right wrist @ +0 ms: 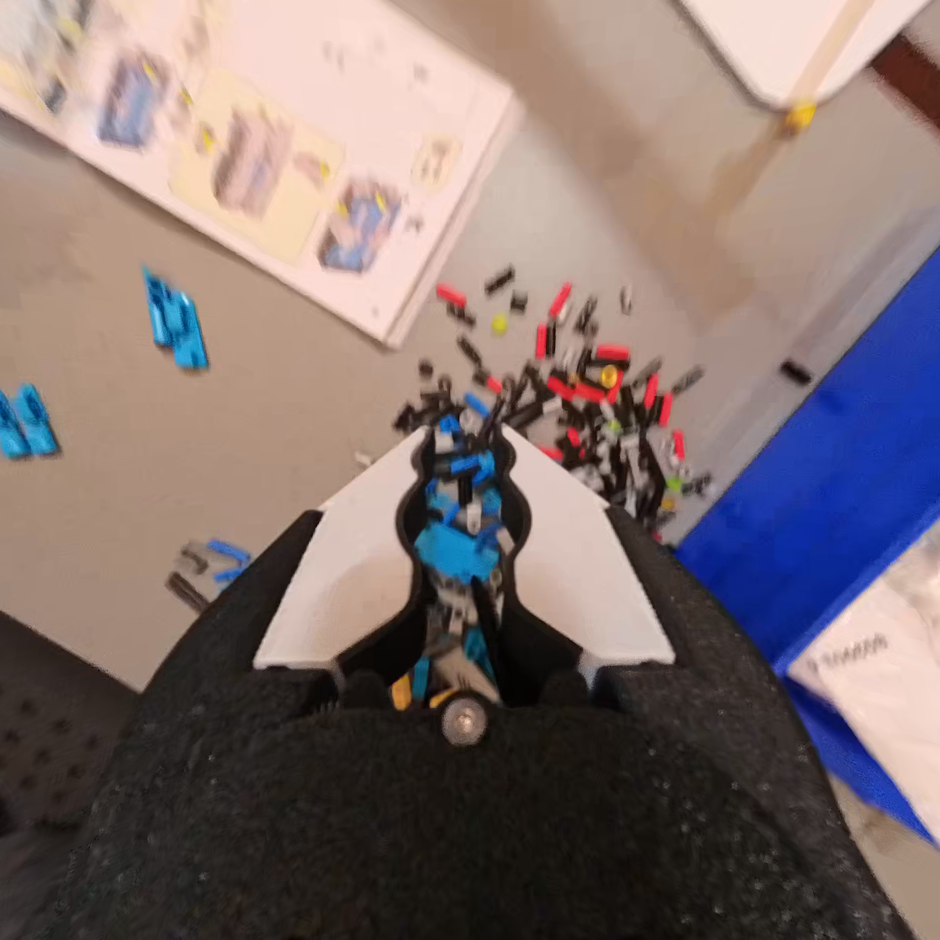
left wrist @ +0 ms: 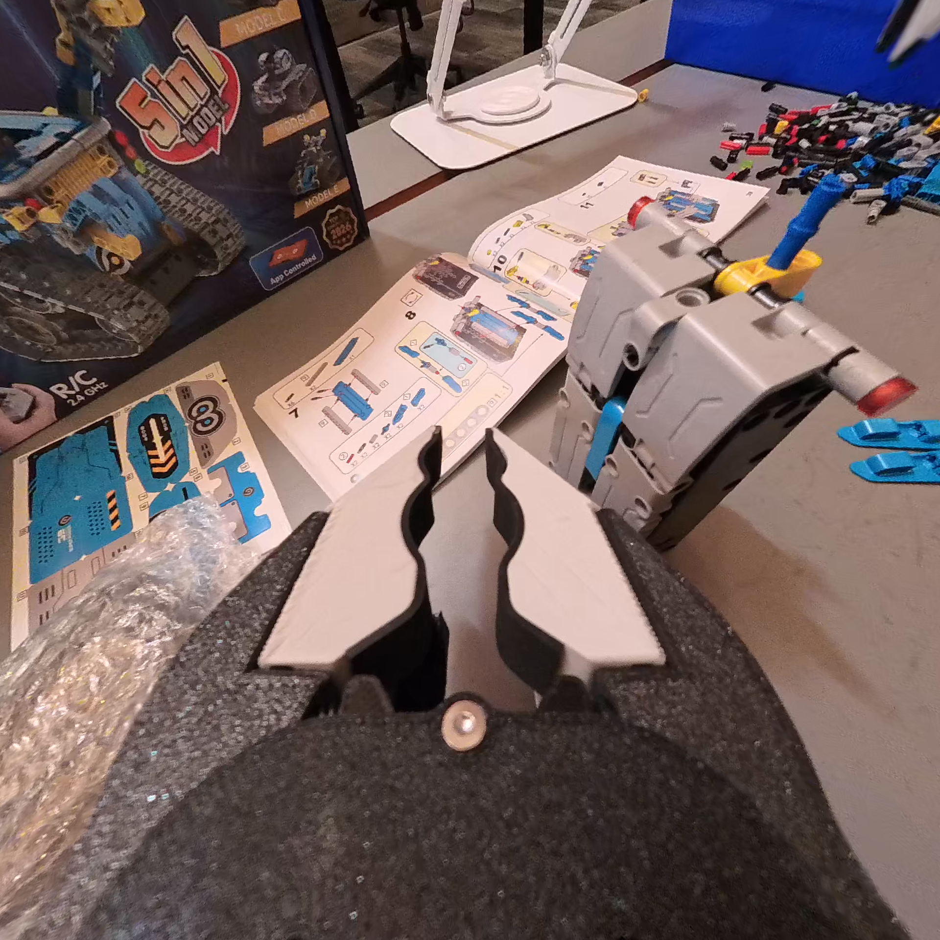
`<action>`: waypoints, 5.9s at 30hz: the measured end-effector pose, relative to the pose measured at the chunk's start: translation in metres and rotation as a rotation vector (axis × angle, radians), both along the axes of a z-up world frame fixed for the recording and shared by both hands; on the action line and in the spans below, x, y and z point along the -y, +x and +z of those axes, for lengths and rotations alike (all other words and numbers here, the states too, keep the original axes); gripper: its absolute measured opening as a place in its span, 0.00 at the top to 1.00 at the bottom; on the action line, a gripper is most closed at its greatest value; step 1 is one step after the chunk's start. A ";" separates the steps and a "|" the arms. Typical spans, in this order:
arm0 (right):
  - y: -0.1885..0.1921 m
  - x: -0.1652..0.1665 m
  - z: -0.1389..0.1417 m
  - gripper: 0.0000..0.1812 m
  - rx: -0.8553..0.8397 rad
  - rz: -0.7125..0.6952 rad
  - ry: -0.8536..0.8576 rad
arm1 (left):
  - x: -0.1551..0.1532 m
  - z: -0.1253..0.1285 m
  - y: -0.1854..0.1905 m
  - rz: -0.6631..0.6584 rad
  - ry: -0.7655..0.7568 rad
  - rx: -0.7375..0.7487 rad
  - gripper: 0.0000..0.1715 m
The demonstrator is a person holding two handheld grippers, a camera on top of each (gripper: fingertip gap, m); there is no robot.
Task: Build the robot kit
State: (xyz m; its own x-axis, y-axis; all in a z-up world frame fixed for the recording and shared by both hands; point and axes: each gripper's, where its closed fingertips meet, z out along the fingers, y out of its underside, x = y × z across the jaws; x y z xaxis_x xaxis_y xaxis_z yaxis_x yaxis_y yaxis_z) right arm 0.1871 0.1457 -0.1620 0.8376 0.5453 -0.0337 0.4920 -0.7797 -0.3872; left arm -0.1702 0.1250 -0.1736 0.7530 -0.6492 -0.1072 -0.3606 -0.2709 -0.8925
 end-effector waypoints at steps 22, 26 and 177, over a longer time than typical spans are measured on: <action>-0.003 -0.010 -0.018 0.92 -0.123 0.170 0.157 | -0.004 -0.012 0.000 -0.021 -0.146 0.067 0.90; -0.030 -0.008 -0.002 0.91 -0.282 0.210 0.175 | -0.004 -0.012 -0.001 -0.023 -0.173 0.100 0.90; -0.026 -0.048 -0.030 0.98 -0.107 0.032 0.290 | -0.019 -0.008 -0.024 0.106 -0.096 0.063 0.89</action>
State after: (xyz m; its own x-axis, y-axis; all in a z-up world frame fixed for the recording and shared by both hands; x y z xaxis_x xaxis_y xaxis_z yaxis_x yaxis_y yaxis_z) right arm 0.1616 0.1936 -0.1924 0.8202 0.5708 0.0395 0.4585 -0.6144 -0.6421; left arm -0.1945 0.1440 -0.1812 0.8213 -0.5706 0.0011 -0.2696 -0.3897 -0.8806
